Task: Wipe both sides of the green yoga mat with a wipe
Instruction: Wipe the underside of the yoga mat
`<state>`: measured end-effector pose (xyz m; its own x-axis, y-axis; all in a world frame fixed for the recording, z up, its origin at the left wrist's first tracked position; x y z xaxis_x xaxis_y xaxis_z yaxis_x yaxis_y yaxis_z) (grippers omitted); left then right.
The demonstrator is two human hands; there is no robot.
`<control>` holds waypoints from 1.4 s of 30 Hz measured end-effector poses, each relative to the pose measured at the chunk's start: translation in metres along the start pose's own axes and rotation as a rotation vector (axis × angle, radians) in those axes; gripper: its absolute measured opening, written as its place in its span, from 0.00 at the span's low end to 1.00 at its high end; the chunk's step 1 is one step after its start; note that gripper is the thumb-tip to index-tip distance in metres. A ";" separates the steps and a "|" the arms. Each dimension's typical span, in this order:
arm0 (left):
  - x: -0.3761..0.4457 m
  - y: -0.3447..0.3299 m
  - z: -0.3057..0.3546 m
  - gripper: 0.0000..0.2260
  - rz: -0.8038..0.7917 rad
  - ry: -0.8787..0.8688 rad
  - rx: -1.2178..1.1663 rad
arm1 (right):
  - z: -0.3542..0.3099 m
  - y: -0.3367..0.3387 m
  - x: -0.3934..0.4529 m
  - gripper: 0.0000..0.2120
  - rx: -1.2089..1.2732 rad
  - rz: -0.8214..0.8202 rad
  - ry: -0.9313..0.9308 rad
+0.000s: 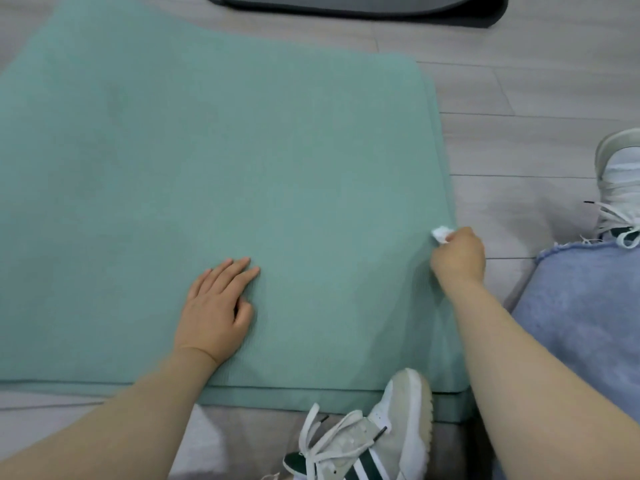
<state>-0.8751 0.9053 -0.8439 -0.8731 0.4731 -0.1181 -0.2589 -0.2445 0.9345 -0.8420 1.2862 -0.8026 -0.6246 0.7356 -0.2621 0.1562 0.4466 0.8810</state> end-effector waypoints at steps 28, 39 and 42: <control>0.001 -0.001 -0.005 0.25 0.010 0.009 -0.047 | -0.144 -0.115 -0.151 0.13 -0.200 -0.615 0.893; -0.001 0.000 -0.003 0.25 0.003 0.026 -0.064 | -0.019 -0.015 -0.067 0.12 -0.316 -0.262 0.132; -0.001 0.000 -0.003 0.25 0.004 0.020 -0.066 | -0.091 -0.063 -0.110 0.10 -0.277 -0.402 0.411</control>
<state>-0.8753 0.9020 -0.8444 -0.8822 0.4550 -0.1213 -0.2811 -0.3022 0.9109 -0.8527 1.1303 -0.7932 -0.8445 0.2579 -0.4693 -0.3206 0.4585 0.8288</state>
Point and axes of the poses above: each hand's wrist, its own x-axis towards the middle knuckle, its own y-axis out of the back of the hand, z = x × y, the point moved 2 cm from there along x, towards the middle knuckle, and after that the axes turned 10 degrees about -z, right-handed, at the moved point
